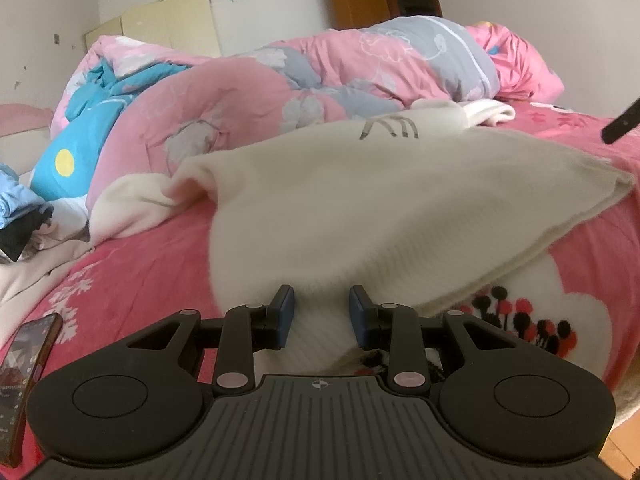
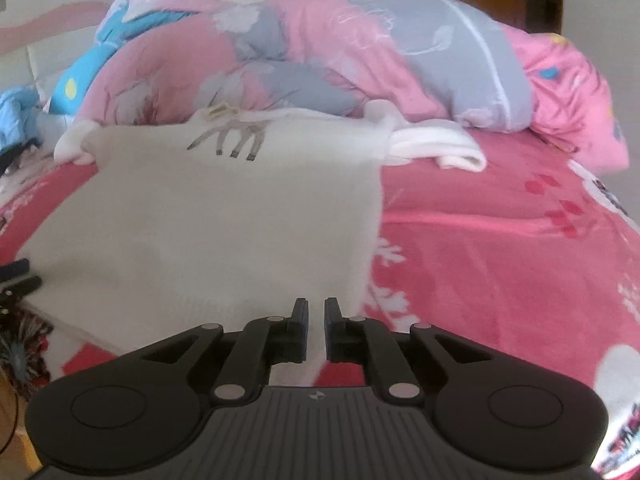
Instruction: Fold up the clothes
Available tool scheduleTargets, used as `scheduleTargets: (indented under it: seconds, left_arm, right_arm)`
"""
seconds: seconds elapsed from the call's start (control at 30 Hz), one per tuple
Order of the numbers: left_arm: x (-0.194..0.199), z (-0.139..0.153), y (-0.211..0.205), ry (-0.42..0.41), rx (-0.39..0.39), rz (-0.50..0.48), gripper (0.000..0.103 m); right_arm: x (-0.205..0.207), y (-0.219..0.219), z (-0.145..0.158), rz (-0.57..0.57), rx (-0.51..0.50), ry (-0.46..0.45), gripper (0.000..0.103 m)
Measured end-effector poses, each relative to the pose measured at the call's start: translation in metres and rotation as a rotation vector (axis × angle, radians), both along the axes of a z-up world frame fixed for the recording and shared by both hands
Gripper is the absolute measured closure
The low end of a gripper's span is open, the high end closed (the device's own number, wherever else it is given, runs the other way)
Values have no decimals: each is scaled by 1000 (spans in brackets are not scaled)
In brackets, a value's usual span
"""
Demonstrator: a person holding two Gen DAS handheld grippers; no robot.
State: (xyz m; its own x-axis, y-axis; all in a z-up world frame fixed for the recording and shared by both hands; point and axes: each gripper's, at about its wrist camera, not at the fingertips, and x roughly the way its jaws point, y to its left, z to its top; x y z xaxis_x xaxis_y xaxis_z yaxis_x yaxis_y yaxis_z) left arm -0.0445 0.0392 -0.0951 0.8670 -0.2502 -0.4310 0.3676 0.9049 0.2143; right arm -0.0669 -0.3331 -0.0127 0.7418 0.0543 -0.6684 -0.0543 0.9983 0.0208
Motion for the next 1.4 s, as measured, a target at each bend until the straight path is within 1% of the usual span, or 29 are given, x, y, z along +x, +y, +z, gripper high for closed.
scheduleTargets:
  seconds: [0.1,0.17,0.2,0.27,0.33,0.4,0.5,0.6,0.67,0.7,0.73,0.87,0.97,1.0,1.07,1.1,1.13,1.23,1.3,1.4]
  left_arm:
    - [0,1,-1,3,2,2,73]
    - [0,1,-1,7,3,3,73]
    - [0,1,-2,8,4,4,73]
    - [1,2,-2,12,4,3,73]
    - [1,2,-1,16,1,3,73]
    - [2,2,-1,21,-2,4,73]
    - [2,2,0,22,-3,5,73]
    - [2,2,-1,21,2,4,72]
    - [1,2,-1,20,4,3,72]
    - [1,2,-1,19,6,2,72]
    - [2,2,-1,19,6,1,72]
    - [2,1,-1,19,9,-1,72]
    - [2,2,-2,18,14,-2,72]
    - [2,2,-2,18,16,-3,72]
    - [2,2,-2,18,18,-3,72]
    - [2,2,-2,17,20,-3,72]
    - [1,2,-2,16,20,-3,72]
    - [2,1,-1,16,15,-6,72]
    - [2,2,-1,19,11,-8,72]
    - [3,2,0,23,6,-9,72]
  right_arm:
    - [-16,6,2,47,11,6,90]
    - [-26,19,0,96,-45,6,84]
    - [-30,27,-3,116,-95,5,81]
    - [-34,38,-8,129,-169,8,81]
    - [-37,45,-10,148,-211,5,81]
    - [-41,54,-11,184,-250,-7,81]
    - [-45,68,-17,249,-346,-25,80]
    - [-40,74,-29,243,-427,-17,80]
    - [-36,72,-35,223,-453,-9,82]
    - [-35,70,-36,214,-452,-7,88]
    - [-35,67,-36,201,-440,-8,98]
    - [-35,50,-34,130,-366,1,101]
    - [-37,43,-40,103,-352,5,101]
    - [-40,42,-39,100,-343,-1,99]
    - [-43,40,-35,93,-334,-6,91]
    - [-45,38,-34,85,-338,-1,77]
    - [-48,36,-31,76,-341,-1,69]
    - [-59,28,-19,60,-310,-5,69]
    - [-66,25,-7,63,-255,-26,69]
    - [-68,31,6,108,-151,-71,71]
